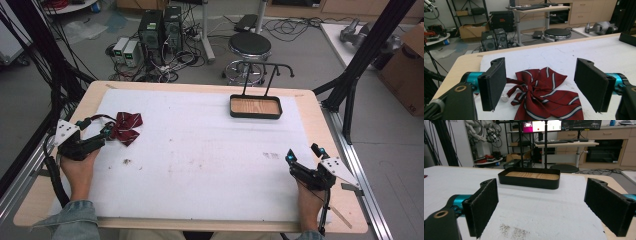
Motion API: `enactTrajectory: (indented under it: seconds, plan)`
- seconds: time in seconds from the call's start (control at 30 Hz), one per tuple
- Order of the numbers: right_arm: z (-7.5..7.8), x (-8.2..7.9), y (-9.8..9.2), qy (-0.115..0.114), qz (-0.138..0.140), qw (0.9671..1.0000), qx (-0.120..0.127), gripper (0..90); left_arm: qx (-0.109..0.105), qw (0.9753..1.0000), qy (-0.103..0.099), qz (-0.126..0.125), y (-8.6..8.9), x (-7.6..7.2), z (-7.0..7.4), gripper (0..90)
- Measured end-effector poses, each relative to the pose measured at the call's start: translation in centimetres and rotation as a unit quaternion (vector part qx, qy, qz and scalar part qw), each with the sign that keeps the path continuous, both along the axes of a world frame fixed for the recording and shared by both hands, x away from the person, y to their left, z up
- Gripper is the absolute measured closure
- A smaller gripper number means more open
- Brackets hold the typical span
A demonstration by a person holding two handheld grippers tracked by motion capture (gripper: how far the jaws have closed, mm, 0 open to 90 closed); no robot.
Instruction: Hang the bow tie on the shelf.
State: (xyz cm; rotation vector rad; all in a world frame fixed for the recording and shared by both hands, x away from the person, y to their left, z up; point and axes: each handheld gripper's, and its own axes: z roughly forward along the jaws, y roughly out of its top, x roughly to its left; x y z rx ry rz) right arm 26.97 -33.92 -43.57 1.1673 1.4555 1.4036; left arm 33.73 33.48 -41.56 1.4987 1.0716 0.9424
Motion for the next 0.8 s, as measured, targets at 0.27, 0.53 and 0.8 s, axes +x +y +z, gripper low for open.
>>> enactTrajectory:
  seconds: [0.27, 0.53, 0.8]
  plan:
    - [-0.02, 0.08, 0.10, 0.004, 0.002, 1.0000, -0.003, 11.2, -0.023, 0.9997, 0.003, -0.004, 0.20, -0.08, 0.08, 26.0]
    - [-0.03, 0.09, 0.12, 0.005, 0.001, 1.0000, -0.003, 11.2, -0.019, 0.9997, 0.010, -0.008, 0.02, -0.08, 0.09, 25.8]
    - [-0.03, 0.08, 0.14, 0.007, 0.000, 1.0000, -0.001, 11.2, -0.024, 0.9996, 0.012, -0.006, 0.12, 0.00, 0.03, 25.6]
